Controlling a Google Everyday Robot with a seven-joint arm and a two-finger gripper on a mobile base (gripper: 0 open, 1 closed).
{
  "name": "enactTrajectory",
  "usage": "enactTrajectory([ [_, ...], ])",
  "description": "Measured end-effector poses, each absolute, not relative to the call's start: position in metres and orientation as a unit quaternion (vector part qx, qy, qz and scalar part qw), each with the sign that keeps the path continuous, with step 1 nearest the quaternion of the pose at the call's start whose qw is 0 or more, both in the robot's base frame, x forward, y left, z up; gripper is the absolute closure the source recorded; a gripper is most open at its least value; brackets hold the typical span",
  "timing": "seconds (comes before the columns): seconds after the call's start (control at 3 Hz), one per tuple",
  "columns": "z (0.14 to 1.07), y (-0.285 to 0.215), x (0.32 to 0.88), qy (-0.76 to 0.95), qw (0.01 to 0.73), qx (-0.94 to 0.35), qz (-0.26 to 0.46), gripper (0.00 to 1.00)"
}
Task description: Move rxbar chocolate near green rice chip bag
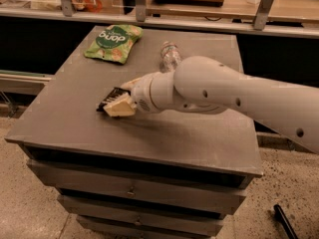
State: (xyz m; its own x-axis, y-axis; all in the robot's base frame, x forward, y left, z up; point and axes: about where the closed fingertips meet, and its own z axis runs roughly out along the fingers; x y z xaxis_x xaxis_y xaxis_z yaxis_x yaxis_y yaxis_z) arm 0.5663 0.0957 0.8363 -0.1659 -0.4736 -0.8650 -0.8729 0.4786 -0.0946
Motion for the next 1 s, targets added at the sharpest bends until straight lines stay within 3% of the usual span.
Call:
enactTrajectory([
  [0.67, 0.902, 0.048, 0.631, 0.717, 0.565, -0.398, 0.095, 1.00],
  [1.0, 0.905, 0.035, 0.658, 0.724, 0.578, -0.366, 0.088, 1.00],
])
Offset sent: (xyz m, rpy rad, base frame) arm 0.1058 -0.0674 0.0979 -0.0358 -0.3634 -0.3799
